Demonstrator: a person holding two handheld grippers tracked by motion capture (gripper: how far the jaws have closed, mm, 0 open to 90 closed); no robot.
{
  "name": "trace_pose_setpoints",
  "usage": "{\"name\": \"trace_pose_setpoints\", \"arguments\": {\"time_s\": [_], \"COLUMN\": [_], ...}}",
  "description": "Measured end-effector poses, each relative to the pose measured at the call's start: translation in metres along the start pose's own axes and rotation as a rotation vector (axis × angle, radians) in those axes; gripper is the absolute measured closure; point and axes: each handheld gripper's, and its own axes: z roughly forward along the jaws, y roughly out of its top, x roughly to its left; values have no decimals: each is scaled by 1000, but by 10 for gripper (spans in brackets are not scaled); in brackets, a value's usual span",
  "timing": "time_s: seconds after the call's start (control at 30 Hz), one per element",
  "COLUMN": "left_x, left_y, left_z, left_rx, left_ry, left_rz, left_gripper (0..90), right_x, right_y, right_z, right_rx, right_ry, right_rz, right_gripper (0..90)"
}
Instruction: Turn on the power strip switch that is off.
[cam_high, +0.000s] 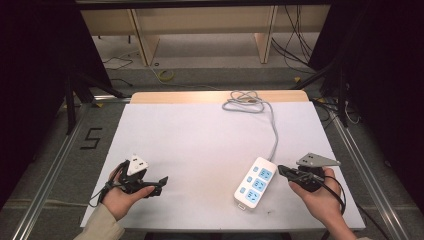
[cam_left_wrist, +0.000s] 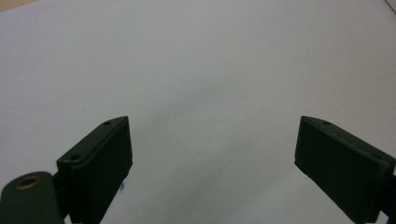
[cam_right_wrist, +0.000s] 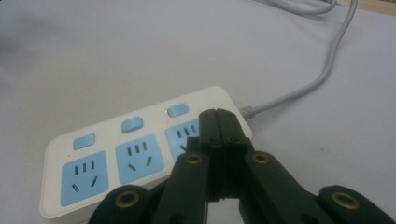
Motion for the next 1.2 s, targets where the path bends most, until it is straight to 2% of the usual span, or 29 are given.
{"name": "trace_pose_setpoints", "arguments": {"time_s": [1.2], "left_x": [-1], "left_y": [0], "left_z": [0], "left_rx": [1], "left_ry": [3], "left_rz": [2], "left_gripper": [103], "right_x": [11], "right_y": [10], "right_z": [14], "right_rx": [27], "right_ry": [42], "right_rz": [-34], "right_gripper": [900]}}
